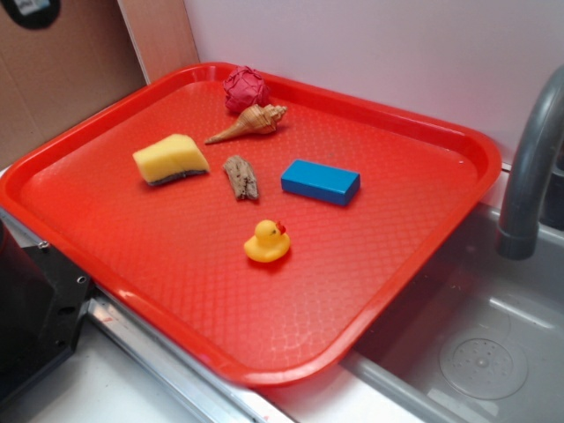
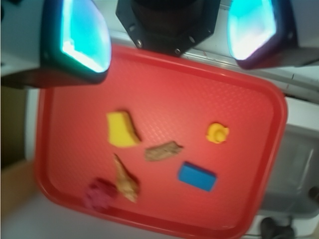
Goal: Grab the yellow duck.
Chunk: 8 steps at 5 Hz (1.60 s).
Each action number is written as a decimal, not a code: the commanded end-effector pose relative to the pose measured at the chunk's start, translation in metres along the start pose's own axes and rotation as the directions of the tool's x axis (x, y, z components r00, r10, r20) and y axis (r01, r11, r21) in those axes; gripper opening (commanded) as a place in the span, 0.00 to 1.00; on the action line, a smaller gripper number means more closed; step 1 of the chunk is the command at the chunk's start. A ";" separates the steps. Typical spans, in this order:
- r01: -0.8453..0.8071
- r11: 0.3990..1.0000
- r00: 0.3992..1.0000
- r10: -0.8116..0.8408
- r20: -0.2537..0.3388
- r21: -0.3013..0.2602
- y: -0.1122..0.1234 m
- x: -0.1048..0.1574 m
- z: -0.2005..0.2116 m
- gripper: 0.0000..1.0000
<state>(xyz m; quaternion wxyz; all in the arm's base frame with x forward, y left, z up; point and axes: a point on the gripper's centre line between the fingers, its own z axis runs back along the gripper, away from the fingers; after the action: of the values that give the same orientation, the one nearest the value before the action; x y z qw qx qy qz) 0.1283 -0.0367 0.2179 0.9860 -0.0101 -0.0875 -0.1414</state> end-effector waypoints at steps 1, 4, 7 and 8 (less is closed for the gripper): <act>0.138 0.990 0.990 -0.138 0.017 -0.003 -0.022 0.032 -0.030 1.00; 0.099 0.995 0.995 -0.099 -0.002 -0.009 -0.048 0.065 -0.110 1.00; 0.133 0.991 0.984 -0.135 -0.114 -0.031 -0.048 0.057 -0.178 1.00; 0.133 0.991 0.980 -0.134 -0.146 -0.020 -0.048 0.056 -0.191 1.00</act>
<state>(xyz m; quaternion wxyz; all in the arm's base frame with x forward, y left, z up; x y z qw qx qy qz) 0.1958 -0.1040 0.0328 0.9787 0.0038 0.0029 -0.2052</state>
